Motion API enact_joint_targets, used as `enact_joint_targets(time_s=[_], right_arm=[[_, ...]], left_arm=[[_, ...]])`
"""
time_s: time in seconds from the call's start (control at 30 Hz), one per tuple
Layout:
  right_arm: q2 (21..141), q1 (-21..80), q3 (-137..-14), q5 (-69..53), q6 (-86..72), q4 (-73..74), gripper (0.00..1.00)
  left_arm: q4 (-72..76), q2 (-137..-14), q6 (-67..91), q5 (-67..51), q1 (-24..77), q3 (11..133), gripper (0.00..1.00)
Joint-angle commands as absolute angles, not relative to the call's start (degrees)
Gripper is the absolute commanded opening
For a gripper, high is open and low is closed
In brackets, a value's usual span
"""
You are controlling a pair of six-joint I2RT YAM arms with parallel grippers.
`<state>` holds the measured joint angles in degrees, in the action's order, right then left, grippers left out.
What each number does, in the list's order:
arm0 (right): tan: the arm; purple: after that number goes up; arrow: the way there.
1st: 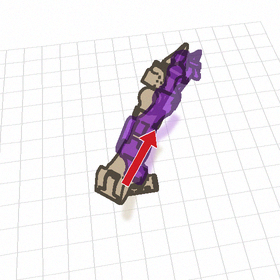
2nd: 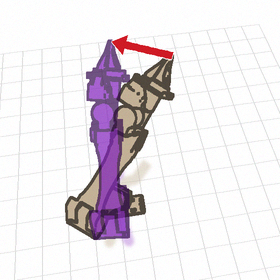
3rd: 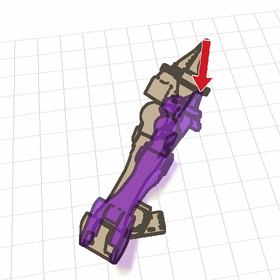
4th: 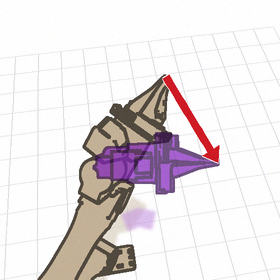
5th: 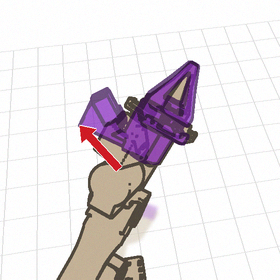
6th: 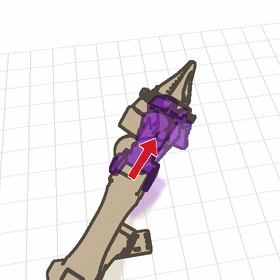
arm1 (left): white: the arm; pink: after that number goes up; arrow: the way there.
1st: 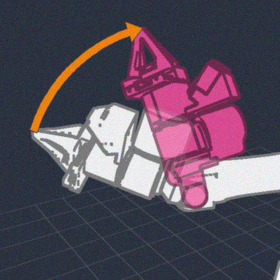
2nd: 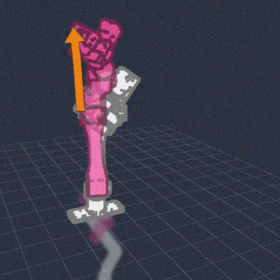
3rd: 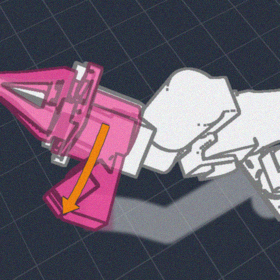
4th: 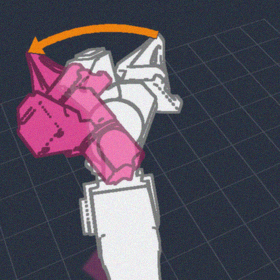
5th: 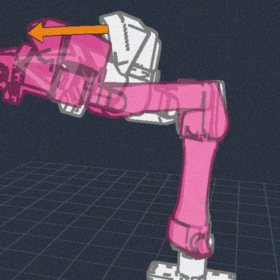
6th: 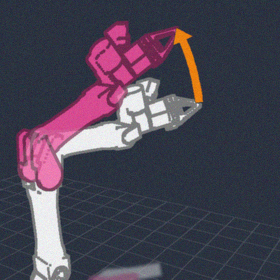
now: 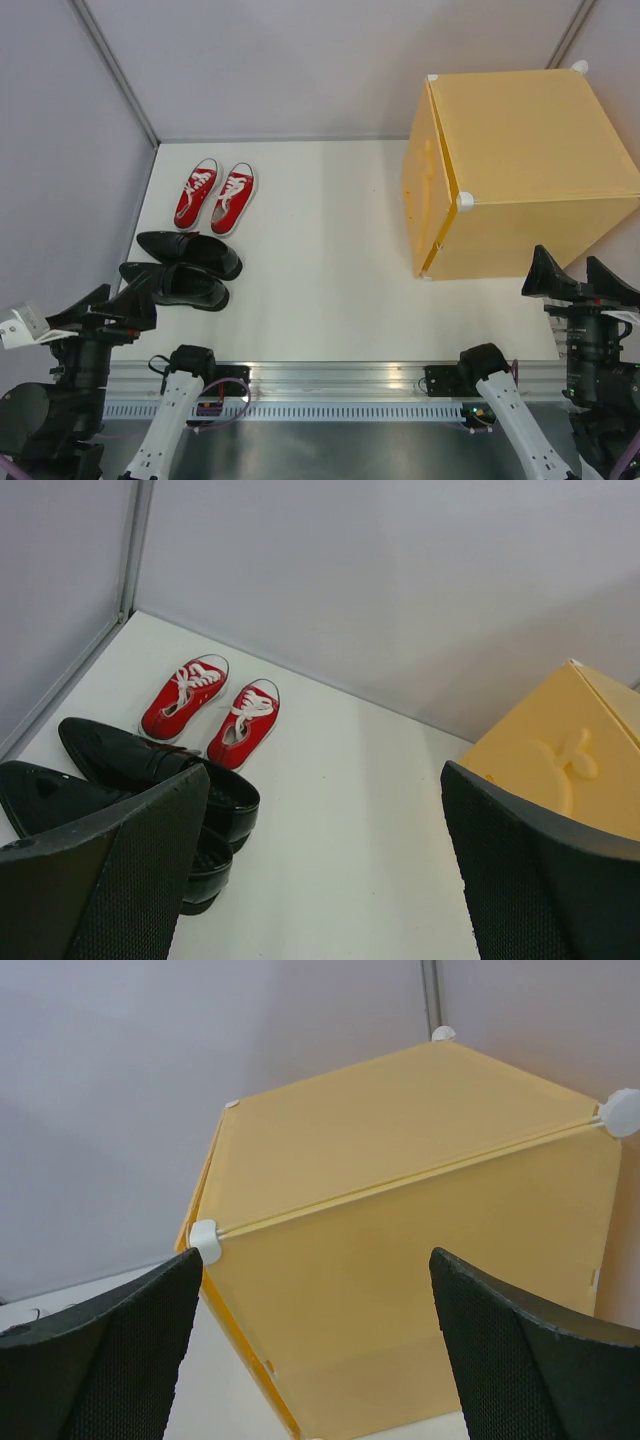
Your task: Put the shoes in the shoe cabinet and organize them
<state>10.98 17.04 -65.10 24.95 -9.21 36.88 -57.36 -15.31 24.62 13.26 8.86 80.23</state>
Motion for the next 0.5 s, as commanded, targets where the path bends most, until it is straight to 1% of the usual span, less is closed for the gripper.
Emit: enact_joint_targets(time_s=[0.0, 0.17, 0.33, 0.47], right_arm=[[11.0, 17.3, -64.6, 25.3, -9.3, 36.5, 0.98], [12.7, 17.2, -65.0, 24.3, -8.9, 38.1, 0.98], [14.7, 17.3, -65.5, 16.8, -6.6, 38.8, 0.98], [18.1, 17.3, -67.2, 16.6, -6.1, 41.5, 0.98]], left_arm=[[-56.7, -14.8, 25.9, 12.1, 9.1, 79.8, 1.00], [-56.7, -15.1, 25.9, 11.3, 9.1, 78.7, 1.00], [-56.3, -16.4, 25.9, 8.1, 9.1, 75.5, 1.00], [-56.2, -18.4, 25.0, 5.7, 9.1, 73.0, 1.00]])
